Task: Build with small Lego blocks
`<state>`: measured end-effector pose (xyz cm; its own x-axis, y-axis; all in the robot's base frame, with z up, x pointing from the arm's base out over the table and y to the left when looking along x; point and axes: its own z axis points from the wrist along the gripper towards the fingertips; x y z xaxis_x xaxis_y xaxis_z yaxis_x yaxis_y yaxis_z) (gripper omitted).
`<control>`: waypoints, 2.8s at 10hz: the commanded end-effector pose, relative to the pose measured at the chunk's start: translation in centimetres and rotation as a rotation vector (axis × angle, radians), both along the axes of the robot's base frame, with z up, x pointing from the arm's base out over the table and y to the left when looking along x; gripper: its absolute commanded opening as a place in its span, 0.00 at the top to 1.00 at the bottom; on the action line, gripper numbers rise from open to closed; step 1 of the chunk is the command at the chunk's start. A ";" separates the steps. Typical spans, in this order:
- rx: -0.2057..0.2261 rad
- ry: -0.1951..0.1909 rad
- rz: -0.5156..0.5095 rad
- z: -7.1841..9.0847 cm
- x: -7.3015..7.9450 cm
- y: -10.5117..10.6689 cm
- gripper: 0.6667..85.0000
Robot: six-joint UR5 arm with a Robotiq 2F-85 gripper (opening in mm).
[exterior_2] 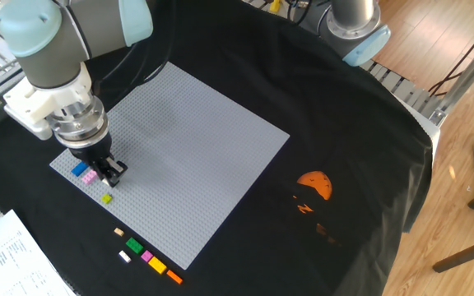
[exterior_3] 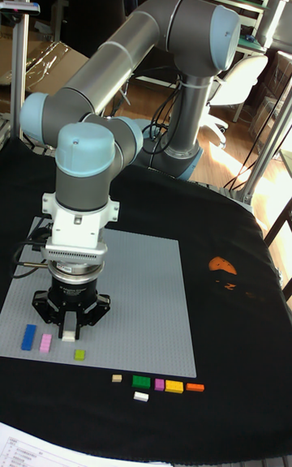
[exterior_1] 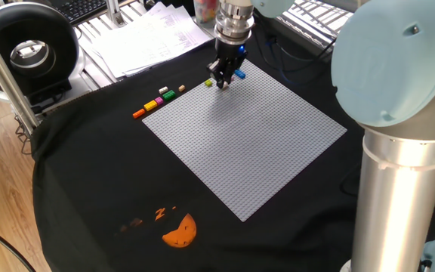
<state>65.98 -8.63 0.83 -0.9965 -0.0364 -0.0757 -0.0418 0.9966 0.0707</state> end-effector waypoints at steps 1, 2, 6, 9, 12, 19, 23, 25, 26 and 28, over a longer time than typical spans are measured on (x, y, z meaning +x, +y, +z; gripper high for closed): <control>0.011 -0.011 -0.012 -0.3 0.5 0.3 0.81; 0.011 -0.014 -0.012 -0.5 0.6 0.3 0.81; 0.021 0.009 -0.023 1.0 -0.3 0.6 0.81; 0.029 0.014 -0.026 0.9 -0.4 0.9 0.81; 0.015 0.004 -0.030 0.1 0.0 0.6 0.81; 0.008 0.012 -0.067 0.2 -0.1 1.2 0.81; -0.009 0.007 -0.072 -0.1 0.0 1.3 0.81; -0.016 0.007 -0.071 -0.1 0.0 1.1 0.81; -0.014 0.007 -0.068 -0.1 -0.1 1.2 0.82; -0.016 0.004 -0.063 0.0 0.0 1.1 0.82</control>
<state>65.84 -7.53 0.65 -0.9976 0.0208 -0.0668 0.0175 0.9987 0.0489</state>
